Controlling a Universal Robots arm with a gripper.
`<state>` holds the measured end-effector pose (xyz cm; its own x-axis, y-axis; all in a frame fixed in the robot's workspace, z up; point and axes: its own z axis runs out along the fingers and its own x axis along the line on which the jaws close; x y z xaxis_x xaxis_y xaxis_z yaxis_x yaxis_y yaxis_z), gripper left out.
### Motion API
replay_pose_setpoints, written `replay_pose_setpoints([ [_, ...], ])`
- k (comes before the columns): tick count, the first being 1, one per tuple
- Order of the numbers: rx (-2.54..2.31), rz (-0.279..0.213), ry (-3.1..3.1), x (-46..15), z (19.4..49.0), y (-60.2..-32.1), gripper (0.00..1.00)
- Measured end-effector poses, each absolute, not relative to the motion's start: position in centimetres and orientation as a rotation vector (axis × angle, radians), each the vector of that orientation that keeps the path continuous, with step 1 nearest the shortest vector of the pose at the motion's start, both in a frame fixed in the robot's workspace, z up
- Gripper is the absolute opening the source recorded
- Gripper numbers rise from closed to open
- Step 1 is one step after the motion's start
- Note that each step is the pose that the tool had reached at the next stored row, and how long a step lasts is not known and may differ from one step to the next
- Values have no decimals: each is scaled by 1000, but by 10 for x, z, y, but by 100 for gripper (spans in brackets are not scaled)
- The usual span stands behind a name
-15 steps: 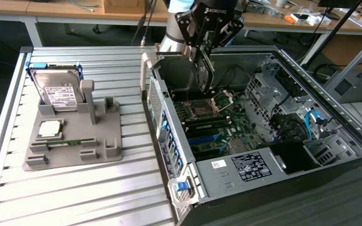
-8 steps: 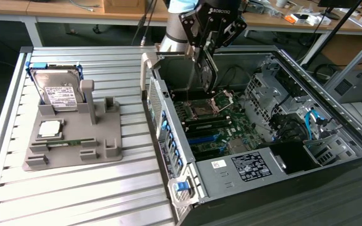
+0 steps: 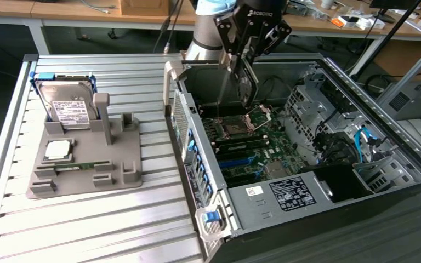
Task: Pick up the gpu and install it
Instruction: 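Pick up the gpu and move the gpu toward the slot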
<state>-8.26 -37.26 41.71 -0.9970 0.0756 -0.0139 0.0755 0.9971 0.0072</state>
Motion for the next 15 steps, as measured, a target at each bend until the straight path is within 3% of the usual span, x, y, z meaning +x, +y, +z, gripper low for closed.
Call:
replay_pose_setpoints([
  [15,118,11,3125,-72,415,-373,30],
])
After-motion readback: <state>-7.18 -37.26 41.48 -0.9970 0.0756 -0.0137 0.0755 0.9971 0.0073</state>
